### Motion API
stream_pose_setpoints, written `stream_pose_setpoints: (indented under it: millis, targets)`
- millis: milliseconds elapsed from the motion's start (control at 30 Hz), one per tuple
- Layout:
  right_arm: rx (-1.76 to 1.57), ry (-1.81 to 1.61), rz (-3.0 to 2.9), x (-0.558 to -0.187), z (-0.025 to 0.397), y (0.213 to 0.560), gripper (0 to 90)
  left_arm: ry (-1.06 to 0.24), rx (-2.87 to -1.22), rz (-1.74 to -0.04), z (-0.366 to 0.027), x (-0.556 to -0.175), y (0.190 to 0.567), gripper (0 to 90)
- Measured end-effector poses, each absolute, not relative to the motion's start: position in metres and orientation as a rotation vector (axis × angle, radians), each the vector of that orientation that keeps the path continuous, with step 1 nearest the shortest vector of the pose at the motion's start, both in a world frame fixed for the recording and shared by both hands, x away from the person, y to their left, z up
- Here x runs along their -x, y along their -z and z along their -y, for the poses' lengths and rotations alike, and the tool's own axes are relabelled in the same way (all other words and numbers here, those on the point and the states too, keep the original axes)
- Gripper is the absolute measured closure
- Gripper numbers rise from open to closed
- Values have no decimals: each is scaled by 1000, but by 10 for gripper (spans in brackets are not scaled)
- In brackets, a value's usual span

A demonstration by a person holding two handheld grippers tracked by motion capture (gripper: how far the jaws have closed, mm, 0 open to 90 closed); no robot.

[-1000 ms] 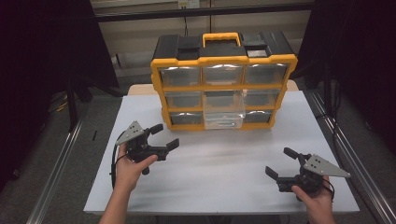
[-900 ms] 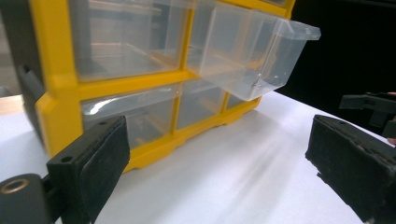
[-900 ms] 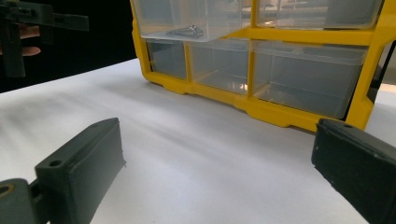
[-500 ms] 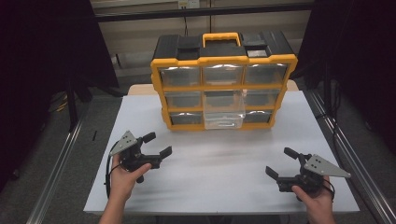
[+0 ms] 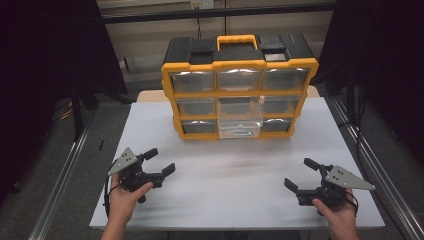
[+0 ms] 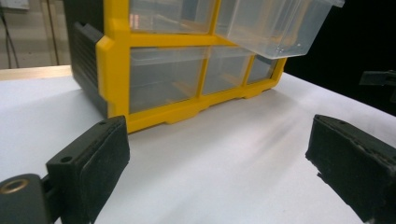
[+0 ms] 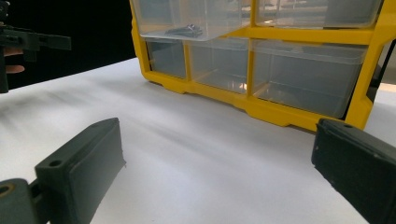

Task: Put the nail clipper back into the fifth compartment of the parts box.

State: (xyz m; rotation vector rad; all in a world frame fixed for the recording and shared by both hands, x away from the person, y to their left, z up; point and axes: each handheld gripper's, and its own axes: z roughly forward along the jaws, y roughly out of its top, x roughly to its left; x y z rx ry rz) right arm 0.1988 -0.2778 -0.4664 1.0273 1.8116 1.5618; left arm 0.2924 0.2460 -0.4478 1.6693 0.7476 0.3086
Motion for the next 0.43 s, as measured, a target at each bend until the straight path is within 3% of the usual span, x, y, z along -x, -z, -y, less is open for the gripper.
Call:
stream_pose_setpoints:
  millis: [367, 433]
  targets:
    - [-1027, -1560, -1817, -199, 278, 467, 16, -302, -1663, -766, -257, -286, 456, 55]
    - [-1027, -1558, -1817, -199, 278, 467, 16, -357, -1643, -786, -256, -285, 457, 55]
